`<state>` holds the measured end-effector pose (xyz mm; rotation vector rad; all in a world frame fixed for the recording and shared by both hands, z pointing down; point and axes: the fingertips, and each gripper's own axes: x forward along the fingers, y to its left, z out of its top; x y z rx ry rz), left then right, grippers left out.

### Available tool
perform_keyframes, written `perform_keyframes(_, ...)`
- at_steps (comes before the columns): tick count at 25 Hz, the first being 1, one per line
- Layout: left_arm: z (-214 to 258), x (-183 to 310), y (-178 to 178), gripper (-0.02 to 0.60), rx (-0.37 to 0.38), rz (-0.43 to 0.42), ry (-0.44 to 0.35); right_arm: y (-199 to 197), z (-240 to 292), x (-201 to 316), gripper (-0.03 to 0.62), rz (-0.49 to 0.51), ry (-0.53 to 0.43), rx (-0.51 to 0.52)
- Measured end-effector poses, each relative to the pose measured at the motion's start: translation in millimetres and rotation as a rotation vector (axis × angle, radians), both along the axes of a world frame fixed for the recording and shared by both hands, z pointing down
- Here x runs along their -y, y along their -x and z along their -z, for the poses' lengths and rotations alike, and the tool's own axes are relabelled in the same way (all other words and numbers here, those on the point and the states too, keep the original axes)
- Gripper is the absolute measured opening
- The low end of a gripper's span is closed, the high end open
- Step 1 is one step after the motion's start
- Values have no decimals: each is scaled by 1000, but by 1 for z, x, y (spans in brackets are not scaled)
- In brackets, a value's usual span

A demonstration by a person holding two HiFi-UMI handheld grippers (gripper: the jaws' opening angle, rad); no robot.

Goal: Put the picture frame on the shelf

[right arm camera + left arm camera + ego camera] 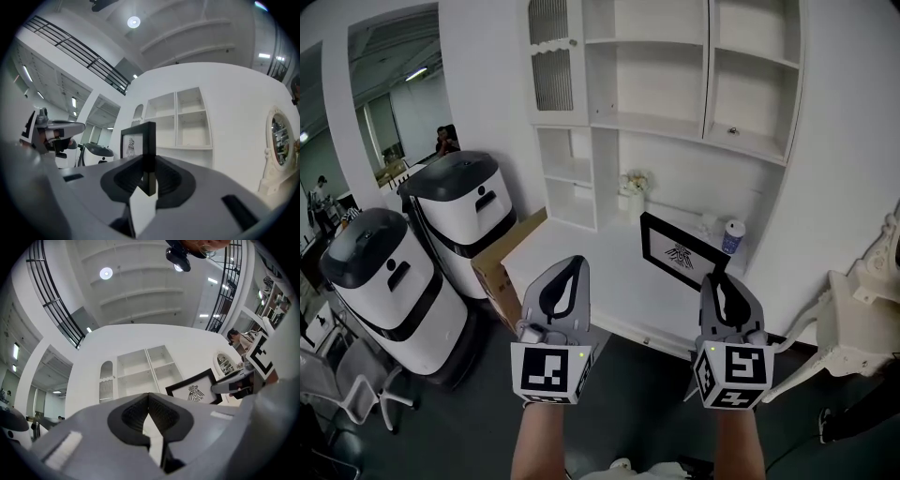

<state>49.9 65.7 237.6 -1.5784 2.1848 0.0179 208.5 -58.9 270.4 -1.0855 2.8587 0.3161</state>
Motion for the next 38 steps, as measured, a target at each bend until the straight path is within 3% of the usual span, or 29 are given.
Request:
perform_keyframes(8,-5,18,41,9,-29,-29,23,45,12,11,77,-14,-21,-11)
perform_keyframes(17,-4,59,76,9,1,-41,21,88,20,46,77,0,-39,25)
perform_keyframes(29,2,171,173,9,71,-84,46,174,20,158,77,-64,10,79)
perform_keyframes(38,11,258,233,9,123,-135,55,230,39,234,77,-102,-10,95)
